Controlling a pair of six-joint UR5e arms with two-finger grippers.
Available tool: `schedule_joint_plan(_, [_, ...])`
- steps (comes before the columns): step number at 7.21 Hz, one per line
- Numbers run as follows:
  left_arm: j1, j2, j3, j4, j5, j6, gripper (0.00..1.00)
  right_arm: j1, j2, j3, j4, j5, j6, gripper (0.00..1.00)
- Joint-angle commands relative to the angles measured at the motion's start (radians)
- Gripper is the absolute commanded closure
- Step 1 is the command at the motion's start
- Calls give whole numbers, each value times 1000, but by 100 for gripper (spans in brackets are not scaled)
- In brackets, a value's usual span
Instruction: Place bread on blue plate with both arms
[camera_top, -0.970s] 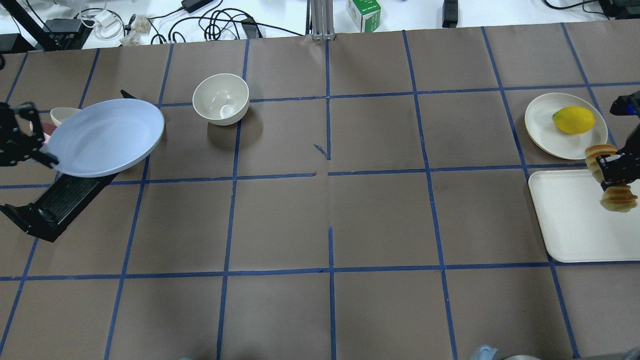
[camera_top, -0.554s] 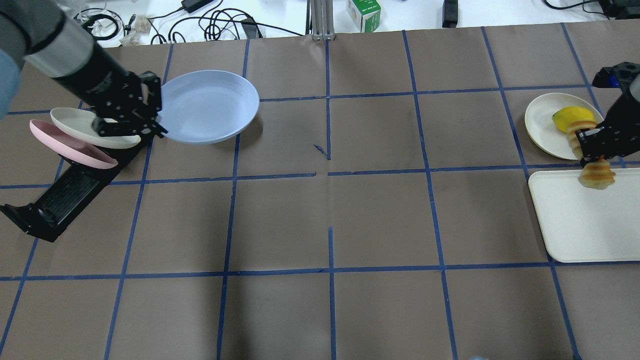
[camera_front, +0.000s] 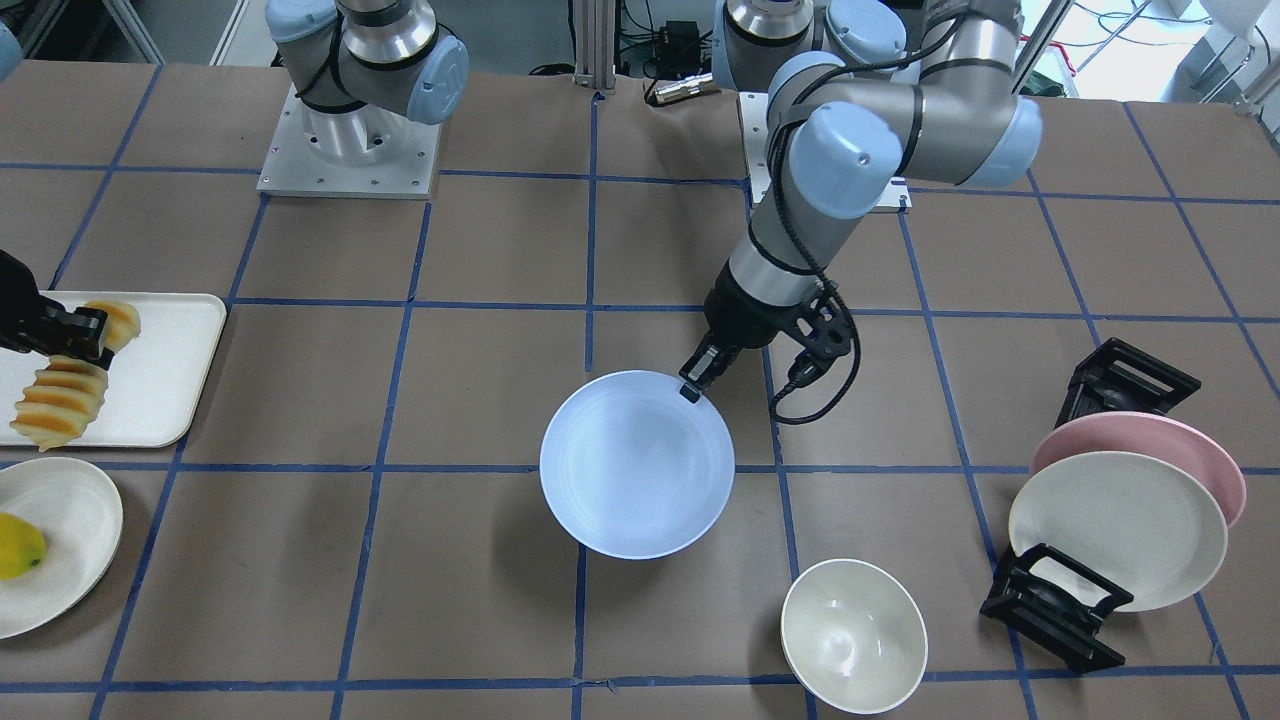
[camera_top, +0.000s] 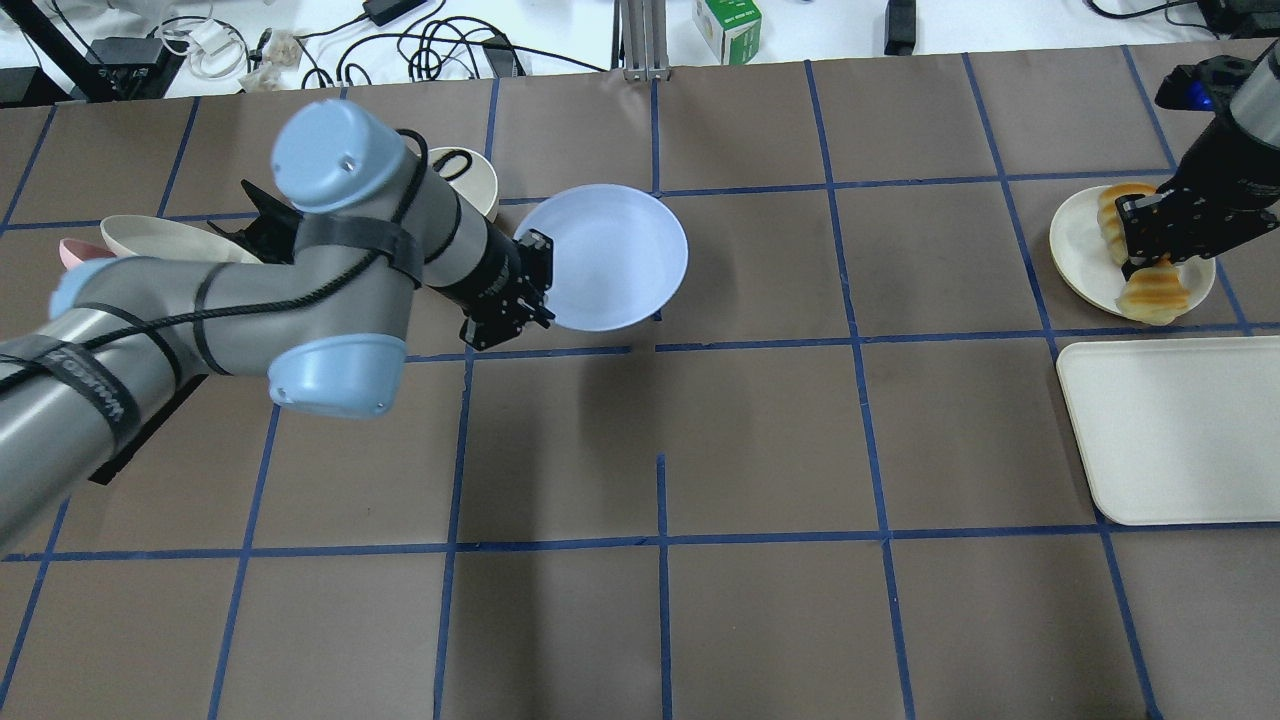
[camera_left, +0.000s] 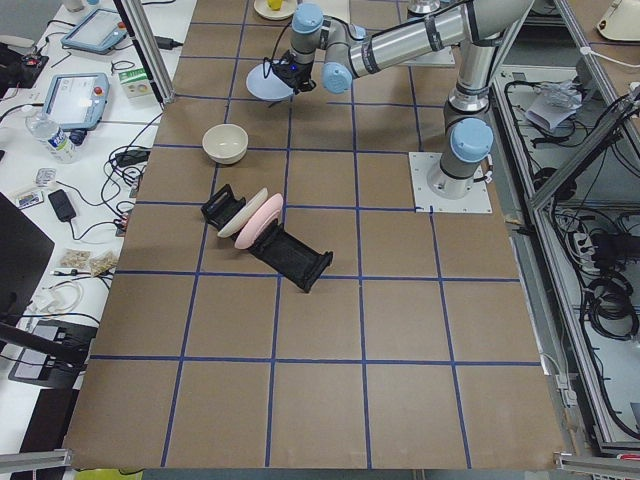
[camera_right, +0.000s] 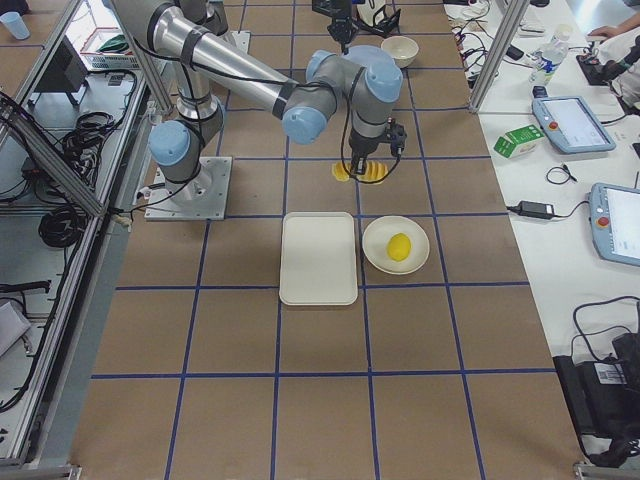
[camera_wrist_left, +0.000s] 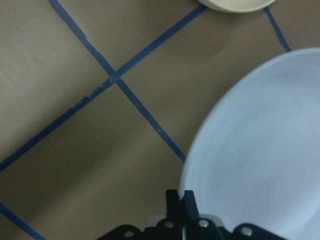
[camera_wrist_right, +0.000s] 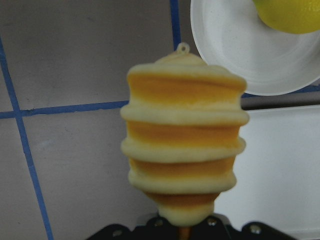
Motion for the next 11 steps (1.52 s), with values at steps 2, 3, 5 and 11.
schedule_joint_plan(2, [-47, -102, -26, 60, -12, -8, 100, 156, 51, -42, -10, 3, 170, 100])
schedule_joint_plan(3, [-50, -107, -26, 63, -10, 0, 100, 169, 63, -47, -9, 58, 178, 100])
schedule_joint_plan(5, [-61, -107, -27, 60, -9, 28, 0, 175, 82, -36, -3, 117, 216, 100])
schedule_joint_plan(11, [-32, 8, 363, -548, 107, 200, 0, 610, 212, -27, -244, 141, 662, 100])
